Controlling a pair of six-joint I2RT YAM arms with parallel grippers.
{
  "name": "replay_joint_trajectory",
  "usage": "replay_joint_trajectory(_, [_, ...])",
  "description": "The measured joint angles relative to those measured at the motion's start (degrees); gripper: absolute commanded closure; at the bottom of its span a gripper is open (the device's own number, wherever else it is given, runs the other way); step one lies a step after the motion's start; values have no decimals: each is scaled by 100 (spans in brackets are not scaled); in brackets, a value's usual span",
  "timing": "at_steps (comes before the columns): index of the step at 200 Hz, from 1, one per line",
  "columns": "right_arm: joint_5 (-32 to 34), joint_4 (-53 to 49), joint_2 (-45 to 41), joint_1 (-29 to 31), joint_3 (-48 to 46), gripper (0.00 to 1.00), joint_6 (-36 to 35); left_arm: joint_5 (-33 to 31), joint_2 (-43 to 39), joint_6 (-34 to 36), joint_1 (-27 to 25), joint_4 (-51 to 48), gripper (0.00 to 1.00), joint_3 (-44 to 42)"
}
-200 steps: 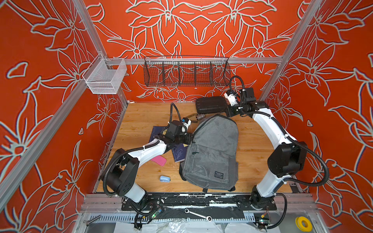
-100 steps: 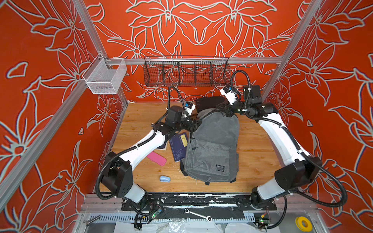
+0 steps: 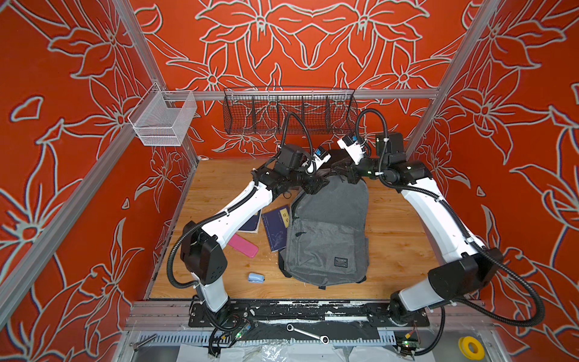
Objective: Pack the student bag
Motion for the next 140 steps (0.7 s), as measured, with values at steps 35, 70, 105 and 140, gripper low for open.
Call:
replay_joint_trajectory(35, [-22, -9, -26, 35, 81, 100, 24, -42, 275, 221, 4, -330, 62, 361])
replay_joint_trajectory(70, [4, -4, -31, 59, 160, 100, 70, 11, 313, 264, 4, -435, 93, 540])
replay_joint_trajectory(105, [435, -37, -92, 59, 181, 100, 291, 81, 302, 68, 15, -428, 100, 544])
replay_joint_trajectory(140, [885, 63, -431, -149, -131, 100, 737, 367, 13, -350, 186, -278, 100, 393])
